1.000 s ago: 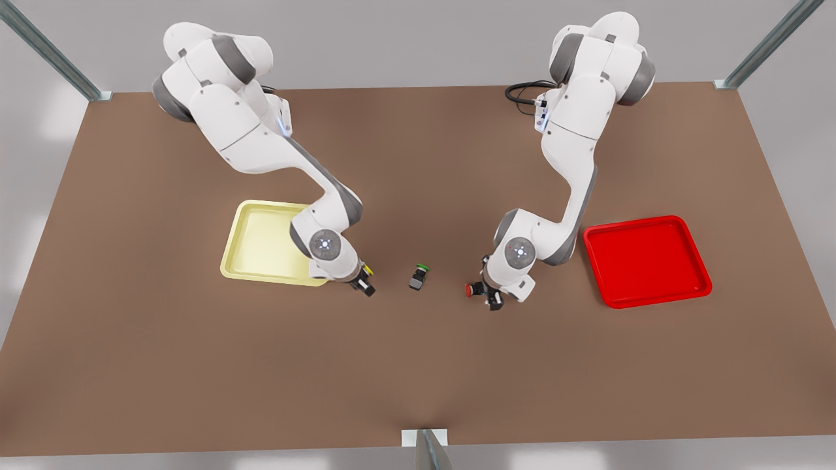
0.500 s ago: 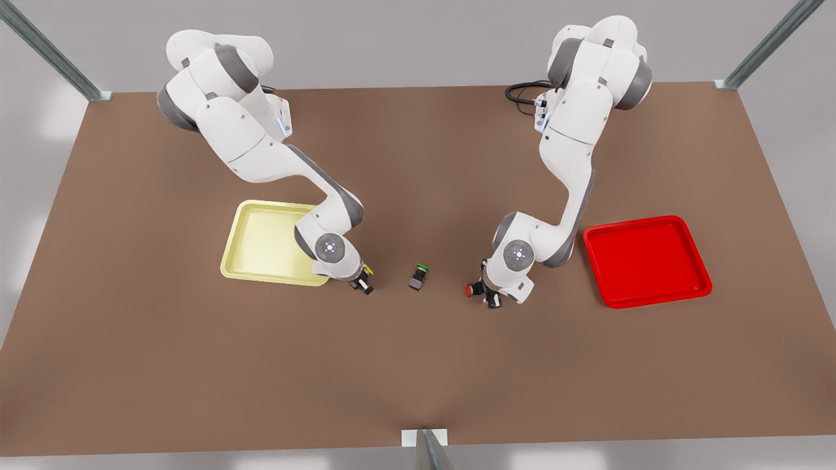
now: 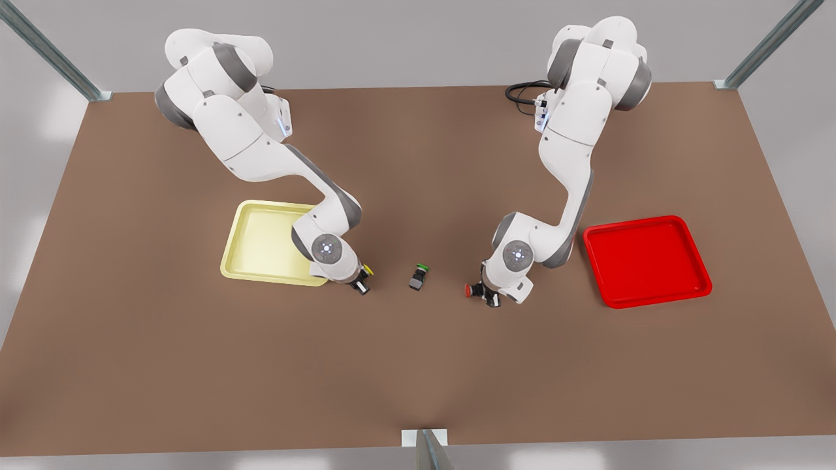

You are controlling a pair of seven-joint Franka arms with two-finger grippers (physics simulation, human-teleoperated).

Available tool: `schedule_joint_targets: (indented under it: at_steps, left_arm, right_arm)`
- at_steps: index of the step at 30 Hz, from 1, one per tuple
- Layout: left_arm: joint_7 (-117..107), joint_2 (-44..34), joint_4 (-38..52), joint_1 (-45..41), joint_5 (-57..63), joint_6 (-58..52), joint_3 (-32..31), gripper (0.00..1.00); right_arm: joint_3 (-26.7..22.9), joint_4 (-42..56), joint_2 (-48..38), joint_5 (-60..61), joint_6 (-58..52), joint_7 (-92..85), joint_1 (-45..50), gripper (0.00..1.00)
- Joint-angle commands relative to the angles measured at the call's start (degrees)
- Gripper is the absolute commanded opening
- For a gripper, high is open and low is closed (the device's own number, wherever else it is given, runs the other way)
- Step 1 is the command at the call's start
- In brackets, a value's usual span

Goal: Place the switches on the corresponding trays according to their colors

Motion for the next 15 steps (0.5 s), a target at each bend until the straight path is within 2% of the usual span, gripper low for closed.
schedule_joint_targets:
  at_steps: [1,5,10,15]
  left_arm:
    - [0.0,0.0,0.0,0.0,0.3,0.0,0.0,0.51]
    - [0.0,0.2,0.0,0.0,0.3,0.5,0.0,0.51]
    - [1.3,-2.2,0.2,0.0,0.7,-2.2,0.1,0.51]
    - [17.4,-6.0,0.1,0.7,0.2,-8.5,6.1,0.51]
  right_arm:
    - [0.0,0.0,0.0,0.0,0.0,0.0,0.0,0.62]
    - [0.0,0.0,0.0,0.0,0.0,0.0,0.0,0.55]
    - [0.0,0.0,-0.2,0.0,0.0,0.0,-0.1,0.53]
    - [0.0,0.0,-0.2,-0.1,0.0,0.0,-0.1,0.47]
